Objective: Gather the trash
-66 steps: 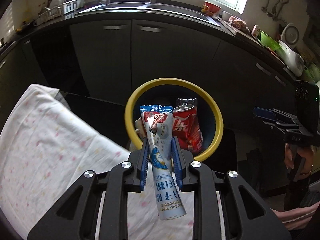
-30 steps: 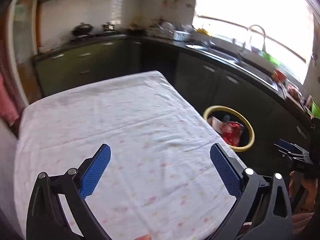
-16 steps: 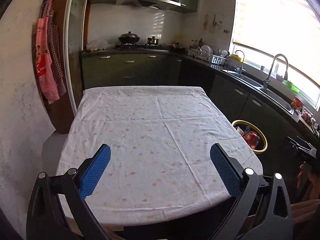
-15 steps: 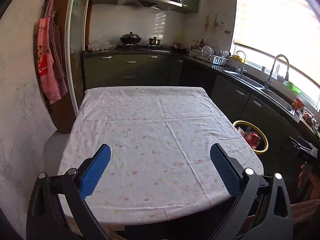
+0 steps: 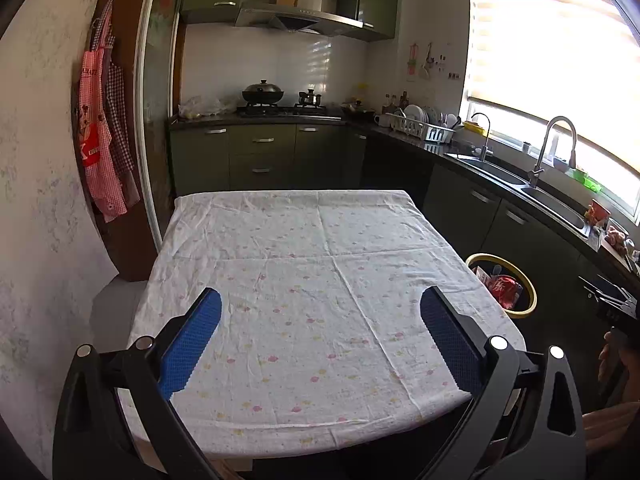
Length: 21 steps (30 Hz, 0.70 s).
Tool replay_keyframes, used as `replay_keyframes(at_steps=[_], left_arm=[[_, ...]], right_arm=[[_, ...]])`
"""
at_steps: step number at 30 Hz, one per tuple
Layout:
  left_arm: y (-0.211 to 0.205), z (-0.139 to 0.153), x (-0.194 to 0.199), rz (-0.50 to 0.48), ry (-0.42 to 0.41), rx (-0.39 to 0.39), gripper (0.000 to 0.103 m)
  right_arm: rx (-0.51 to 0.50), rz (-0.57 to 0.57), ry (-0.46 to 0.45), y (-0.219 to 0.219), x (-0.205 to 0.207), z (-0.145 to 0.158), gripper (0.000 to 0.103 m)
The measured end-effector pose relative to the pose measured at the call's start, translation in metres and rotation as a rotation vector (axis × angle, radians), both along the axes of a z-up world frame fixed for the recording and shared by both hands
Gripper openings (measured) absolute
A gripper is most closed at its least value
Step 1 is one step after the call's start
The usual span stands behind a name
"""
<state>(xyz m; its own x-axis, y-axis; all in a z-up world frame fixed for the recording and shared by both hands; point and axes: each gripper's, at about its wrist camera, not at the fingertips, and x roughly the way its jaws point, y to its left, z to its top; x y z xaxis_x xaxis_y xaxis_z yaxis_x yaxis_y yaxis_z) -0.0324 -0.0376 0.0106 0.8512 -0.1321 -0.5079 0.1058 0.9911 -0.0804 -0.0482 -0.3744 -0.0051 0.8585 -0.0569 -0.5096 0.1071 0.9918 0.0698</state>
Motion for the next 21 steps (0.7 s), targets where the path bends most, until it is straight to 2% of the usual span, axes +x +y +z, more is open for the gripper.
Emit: replay_keyframes(at_steps=[21], left_arm=[[-0.0058,0.0005,0.0003,-0.017,0.0,0.004,0.098]], right_arm=[[0.014,0.0,-0.003,-0.0008,0.0008,-0.0018,0.096]])
